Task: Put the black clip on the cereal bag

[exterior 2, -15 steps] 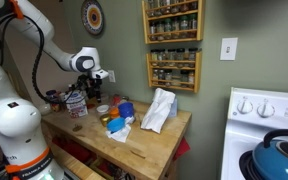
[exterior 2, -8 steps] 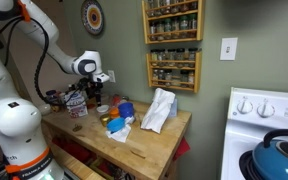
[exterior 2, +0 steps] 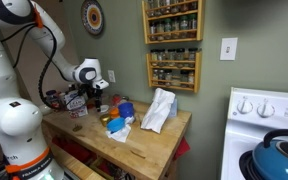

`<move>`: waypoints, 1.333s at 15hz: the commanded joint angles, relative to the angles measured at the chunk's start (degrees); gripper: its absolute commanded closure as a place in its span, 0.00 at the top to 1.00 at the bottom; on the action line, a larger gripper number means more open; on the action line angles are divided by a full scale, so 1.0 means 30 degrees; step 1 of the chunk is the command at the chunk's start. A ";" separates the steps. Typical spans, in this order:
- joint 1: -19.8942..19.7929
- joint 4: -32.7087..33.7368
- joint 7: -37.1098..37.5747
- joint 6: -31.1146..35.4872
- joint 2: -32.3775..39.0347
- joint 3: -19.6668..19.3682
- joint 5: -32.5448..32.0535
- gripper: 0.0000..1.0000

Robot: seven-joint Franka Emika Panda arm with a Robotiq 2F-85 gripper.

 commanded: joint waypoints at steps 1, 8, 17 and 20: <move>0.0503 -0.0652 0.1525 0.1301 0.0454 -0.0520 -0.0768 1.00; 0.0724 -0.1553 0.3226 0.3027 0.0640 -0.1014 -0.1859 0.97; 0.0777 -0.1536 0.6311 0.4392 0.1145 -0.1410 -0.5015 0.82; 0.0822 -0.1406 0.7480 0.4262 0.1362 -0.1682 -0.6399 0.74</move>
